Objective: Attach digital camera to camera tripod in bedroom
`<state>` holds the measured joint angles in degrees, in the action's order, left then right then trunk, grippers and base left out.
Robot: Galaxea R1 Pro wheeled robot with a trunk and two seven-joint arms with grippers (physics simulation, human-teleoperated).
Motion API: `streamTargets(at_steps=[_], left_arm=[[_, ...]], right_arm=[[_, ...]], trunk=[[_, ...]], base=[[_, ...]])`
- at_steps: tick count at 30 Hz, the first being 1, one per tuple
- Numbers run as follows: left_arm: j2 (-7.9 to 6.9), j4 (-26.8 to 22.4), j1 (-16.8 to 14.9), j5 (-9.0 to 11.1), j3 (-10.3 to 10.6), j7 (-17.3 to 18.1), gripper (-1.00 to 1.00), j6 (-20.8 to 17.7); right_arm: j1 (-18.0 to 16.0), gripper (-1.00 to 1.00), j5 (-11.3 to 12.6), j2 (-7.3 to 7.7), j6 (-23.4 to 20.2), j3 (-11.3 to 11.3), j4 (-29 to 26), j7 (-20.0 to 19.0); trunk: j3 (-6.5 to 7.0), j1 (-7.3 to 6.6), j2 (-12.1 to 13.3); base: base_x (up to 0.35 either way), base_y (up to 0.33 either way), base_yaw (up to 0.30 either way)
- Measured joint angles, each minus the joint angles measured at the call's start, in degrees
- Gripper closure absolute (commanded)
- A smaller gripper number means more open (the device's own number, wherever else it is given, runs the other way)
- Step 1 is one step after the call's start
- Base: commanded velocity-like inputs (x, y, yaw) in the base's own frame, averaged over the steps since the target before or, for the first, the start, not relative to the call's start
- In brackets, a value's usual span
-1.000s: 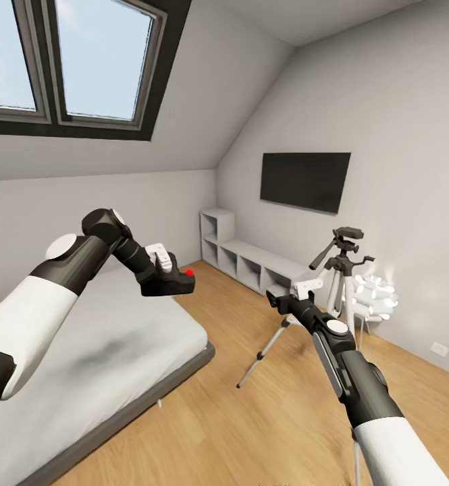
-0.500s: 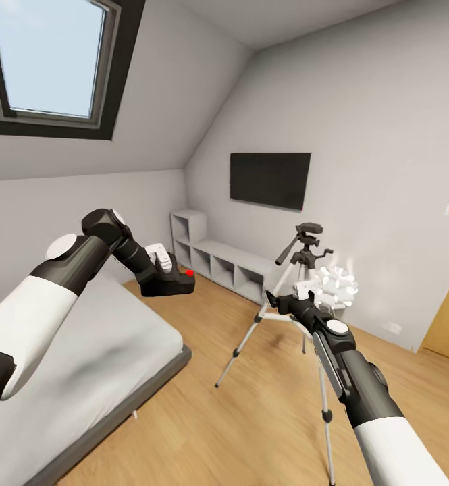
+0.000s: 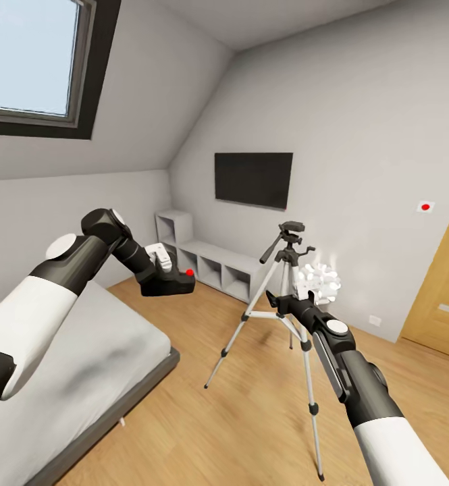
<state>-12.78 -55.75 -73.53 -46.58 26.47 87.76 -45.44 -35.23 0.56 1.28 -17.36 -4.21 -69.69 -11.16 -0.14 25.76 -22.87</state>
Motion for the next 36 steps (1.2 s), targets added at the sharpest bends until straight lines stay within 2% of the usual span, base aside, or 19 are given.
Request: streamTargets(at_steps=[5, 16, 22, 28, 29, 32, 33, 36], left_arm=[[-0.06, 0.0, 0.0, 0.0, 0.0, 0.0, 1.0, 0.0], [-0.32, 0.0, 0.0, 0.0, -0.1, 0.0, 1.0, 0.0], [-0.35, 0.0, 0.0, 0.0, 0.0, 0.0, 1.0, 0.0], [-0.35, 0.0, 0.0, 0.0, 0.0, 0.0, 1.0, 0.0], [-0.36, 0.0, 0.0, 0.0, 0.0, 0.0, 1.0, 0.0], [-0.36, 0.0, 0.0, 0.0, 0.0, 0.0, 1.0, 0.0], [-0.36, 0.0, 0.0, 0.0, 0.0, 0.0, 1.0, 0.0], [-0.36, 0.0, 0.0, 0.0, 0.0, 0.0, 1.0, 0.0]], right_arm=[[0.0, -1.0, 0.0, 0.0, 0.0, 0.0, 0.0, 0.0], [0.0, -1.0, -0.1, -0.02, -0.1, -0.1, 0.1, 0.1], [0.0, -1.0, -0.1, -0.85, -0.2, -1.6, 1.1, 2.0], [0.0, -1.0, -0.1, -2.54, -0.1, -4.6, 4.2, 10.8], [0.0, -1.0, 0.0, -3.09, 0.0, -5.3, 5.6, 13.7], [0.0, -1.0, 0.0, -3.86, 0.1, -6.2, 7.8, 18.6], [0.0, -1.0, 0.0, -4.23, 0.2, -6.6, 9.1, 21.6], [0.0, -1.0, 0.3, -4.8, 0.3, -7.0, 11.1, 26.1]], trunk=[[0.0, 0.0, 0.0], [0.0, 0.0, 0.0], [0.0, 0.0, 0.0], [0.0, 0.0, 0.0], [0.0, 0.0, 0.0], [0.0, 0.0, 0.0], [0.0, 0.0, 0.0], [0.0, 0.0, 0.0]], base=[[0.0, 0.045, -0.008], [0.0, 0.229, -0.001], [0.0, 0.222, 0.0], [0.0, 0.089, 0.0], [0.0, 0.031, 0.0], [0.0, 0.019, 0.0], [0.0, 0.01, 0.0], [0.0, 0.006, 0.0]])
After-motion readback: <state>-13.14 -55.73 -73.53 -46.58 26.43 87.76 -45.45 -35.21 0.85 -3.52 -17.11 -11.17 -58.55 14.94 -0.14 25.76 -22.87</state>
